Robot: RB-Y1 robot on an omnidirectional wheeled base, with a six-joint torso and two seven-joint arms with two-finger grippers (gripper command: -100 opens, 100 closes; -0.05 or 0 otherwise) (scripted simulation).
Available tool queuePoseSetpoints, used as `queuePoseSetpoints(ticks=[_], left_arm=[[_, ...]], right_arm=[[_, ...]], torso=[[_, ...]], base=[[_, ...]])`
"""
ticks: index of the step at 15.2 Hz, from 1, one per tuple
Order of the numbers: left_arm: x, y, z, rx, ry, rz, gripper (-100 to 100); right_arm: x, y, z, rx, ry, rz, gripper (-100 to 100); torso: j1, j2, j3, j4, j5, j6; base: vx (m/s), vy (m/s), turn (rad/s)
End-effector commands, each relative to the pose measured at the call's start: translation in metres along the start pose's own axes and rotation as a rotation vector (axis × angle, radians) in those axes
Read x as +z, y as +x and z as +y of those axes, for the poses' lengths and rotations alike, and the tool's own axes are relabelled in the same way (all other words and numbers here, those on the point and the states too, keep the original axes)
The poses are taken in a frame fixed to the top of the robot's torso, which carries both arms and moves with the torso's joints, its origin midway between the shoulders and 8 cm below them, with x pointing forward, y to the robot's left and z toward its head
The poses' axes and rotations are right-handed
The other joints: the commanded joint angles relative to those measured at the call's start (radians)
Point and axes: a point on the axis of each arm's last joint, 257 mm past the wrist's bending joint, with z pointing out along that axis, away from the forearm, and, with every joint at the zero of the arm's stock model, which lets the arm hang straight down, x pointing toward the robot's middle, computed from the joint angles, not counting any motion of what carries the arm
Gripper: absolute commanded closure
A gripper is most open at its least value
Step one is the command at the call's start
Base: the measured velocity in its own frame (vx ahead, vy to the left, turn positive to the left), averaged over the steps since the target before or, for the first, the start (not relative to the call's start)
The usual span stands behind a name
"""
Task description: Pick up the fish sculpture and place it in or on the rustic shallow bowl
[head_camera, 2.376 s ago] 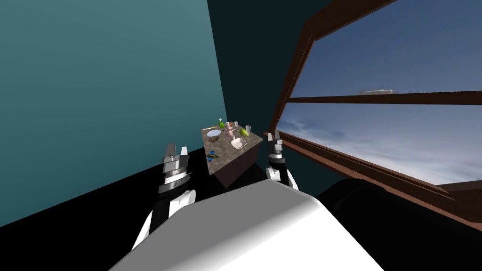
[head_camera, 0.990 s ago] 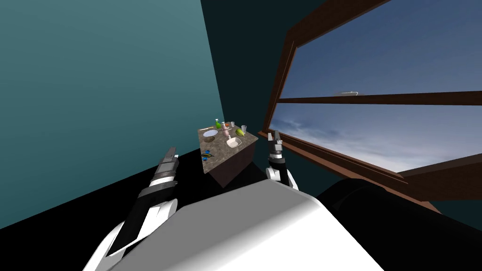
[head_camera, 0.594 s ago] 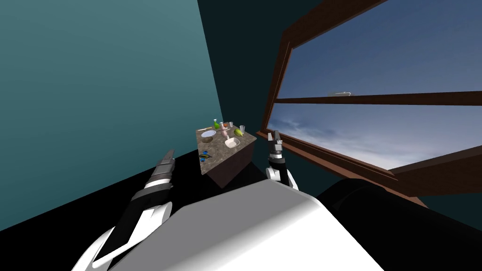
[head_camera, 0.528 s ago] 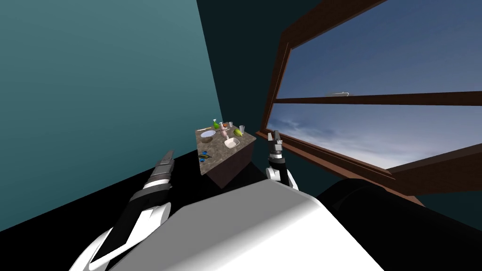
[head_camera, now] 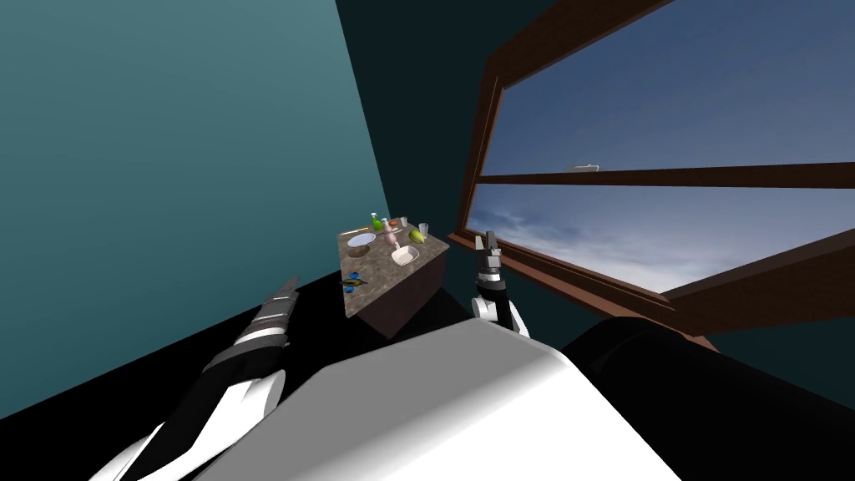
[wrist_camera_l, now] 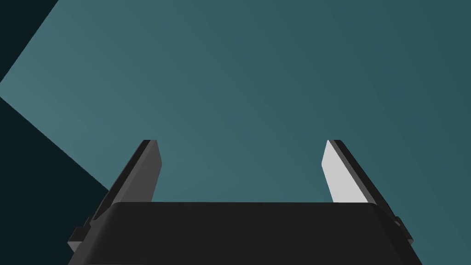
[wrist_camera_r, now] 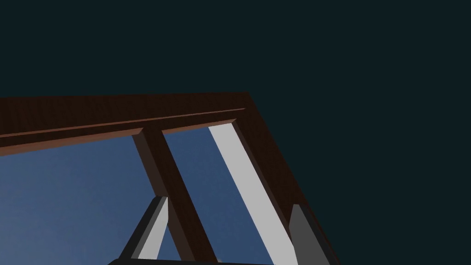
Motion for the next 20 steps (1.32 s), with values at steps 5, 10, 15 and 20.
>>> queuePoseSetpoints(ticks=[5,10,15,20], left_arm=[[-0.01,-0.01,0.045,0.054,-0.156,0.005,-100],[-0.025,-0.024,0.082,0.092,-0.29,0.003,-100],[-0.038,-0.03,0.108,0.105,-0.39,0.007,-100],[-0.053,-0.035,0.131,0.11,-0.479,0.008,-100]], right_arm=[[0.0,0.0,0.0,0.0,0.0,0.0,0],[0.0,0.0,0.0,0.0,0.0,0.0,0],[0.0,0.0,0.0,0.0,0.0,0.0,0],[0.0,0.0,0.0,0.0,0.0,0.0,0]], torso=[[0.0,-0.001,0.0,0.0,0.0,0.0],[0.0,-0.002,-0.001,0.0,0.0,0.0],[0.001,-0.001,-0.001,0.0,0.0,0.0],[0.0,-0.002,-0.001,0.0,0.0,0.0]], base=[[0.031,-0.05,-0.093],[0.044,-0.049,-0.111],[0.044,-0.035,-0.086],[0.052,-0.037,-0.113]])
